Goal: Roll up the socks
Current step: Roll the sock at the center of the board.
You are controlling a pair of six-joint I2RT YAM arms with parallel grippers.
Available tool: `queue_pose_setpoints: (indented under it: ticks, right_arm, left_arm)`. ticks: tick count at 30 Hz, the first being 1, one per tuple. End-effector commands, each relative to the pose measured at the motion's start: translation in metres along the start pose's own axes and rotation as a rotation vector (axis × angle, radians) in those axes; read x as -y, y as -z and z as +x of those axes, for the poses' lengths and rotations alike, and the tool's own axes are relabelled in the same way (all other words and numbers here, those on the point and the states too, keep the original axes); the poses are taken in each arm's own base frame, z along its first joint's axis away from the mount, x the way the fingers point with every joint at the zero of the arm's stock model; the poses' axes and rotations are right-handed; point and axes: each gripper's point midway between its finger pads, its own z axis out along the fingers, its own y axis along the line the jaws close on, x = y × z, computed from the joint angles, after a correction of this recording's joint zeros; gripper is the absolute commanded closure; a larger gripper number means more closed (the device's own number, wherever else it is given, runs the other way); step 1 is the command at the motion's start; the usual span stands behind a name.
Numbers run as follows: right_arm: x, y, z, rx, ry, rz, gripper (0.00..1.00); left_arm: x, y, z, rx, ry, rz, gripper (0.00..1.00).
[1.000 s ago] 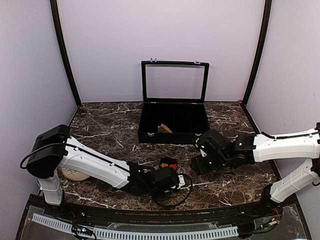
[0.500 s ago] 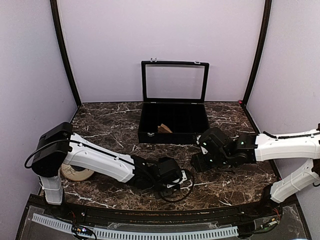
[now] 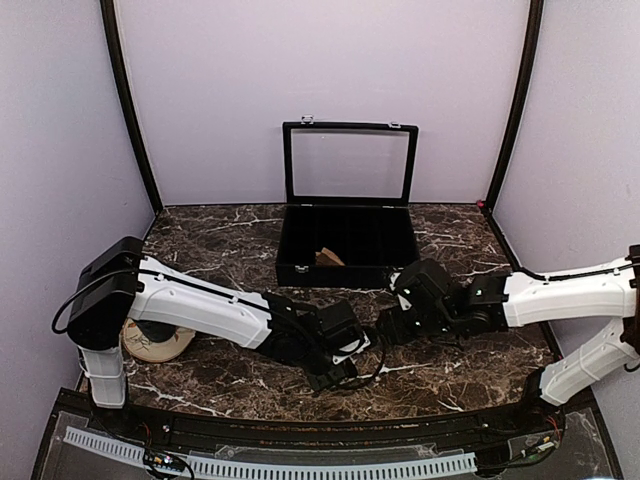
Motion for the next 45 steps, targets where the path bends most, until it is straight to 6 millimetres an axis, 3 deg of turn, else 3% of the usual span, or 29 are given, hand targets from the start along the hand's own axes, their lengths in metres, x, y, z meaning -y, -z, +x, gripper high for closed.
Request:
queue_pose_setpoints:
  ticks: [1, 14, 24, 33, 45]
  right_arm:
    - [0.007, -0.001, 0.003, 0.022, -0.01, 0.003, 0.4]
    - [0.006, 0.016, 0.013, 0.036, 0.063, -0.065, 0.4]
    - [0.003, 0.026, 0.024, 0.041, 0.127, -0.102, 0.4]
    - [-0.026, 0.034, 0.036, 0.061, 0.258, -0.185, 0.4]
    - [-0.067, 0.044, 0.047, 0.115, 0.445, -0.29, 0.4]
  left_arm:
    - [0.003, 0.005, 0.003, -0.027, 0.039, 0.054, 1.0]
    - [-0.003, 0.015, -0.016, -0.004, 0.097, 0.161, 1.0]
    - [0.005, 0.016, -0.005, -0.053, 0.182, 0.304, 1.0]
    - [0.015, 0.02, 0.0, -0.081, 0.294, 0.475, 1.0]
    - [0.014, 0.021, 0.012, -0.113, 0.407, 0.608, 1.0]
